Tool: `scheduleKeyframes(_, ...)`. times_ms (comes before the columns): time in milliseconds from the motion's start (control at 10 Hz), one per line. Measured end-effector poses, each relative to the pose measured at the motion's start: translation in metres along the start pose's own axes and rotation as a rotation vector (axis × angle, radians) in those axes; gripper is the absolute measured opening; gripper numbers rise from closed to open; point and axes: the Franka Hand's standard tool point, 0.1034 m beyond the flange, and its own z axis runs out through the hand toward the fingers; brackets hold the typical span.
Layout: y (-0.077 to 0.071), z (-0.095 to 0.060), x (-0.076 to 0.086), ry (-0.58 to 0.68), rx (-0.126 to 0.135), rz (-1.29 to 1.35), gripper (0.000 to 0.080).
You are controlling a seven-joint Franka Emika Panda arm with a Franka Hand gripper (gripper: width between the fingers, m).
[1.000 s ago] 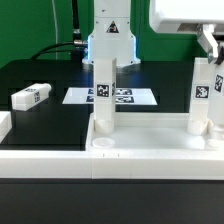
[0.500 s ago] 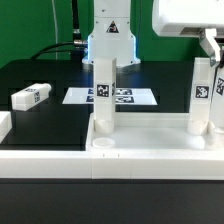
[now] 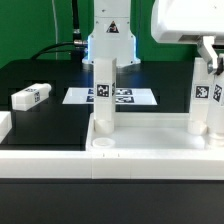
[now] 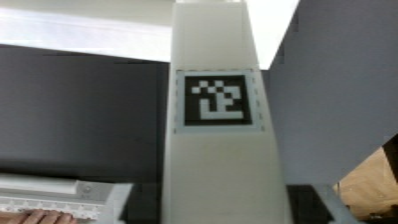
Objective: Assemble desk
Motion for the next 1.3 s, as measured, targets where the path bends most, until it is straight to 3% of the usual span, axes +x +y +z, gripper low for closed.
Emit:
scheduleKeyframes(600, -0.0025, 0.0083, -0.0108, -0.014, -0.002, -0.012, 0.0290)
scheduleKeyframes(1200, -0.0026, 0.0097, -0.0093, 0.012, -0.004, -0.016, 0.0290)
scheduleKeyframes(1300, -0.0026, 0.0098, -0.0093, 0.012, -0.004, -0.016, 0.0436)
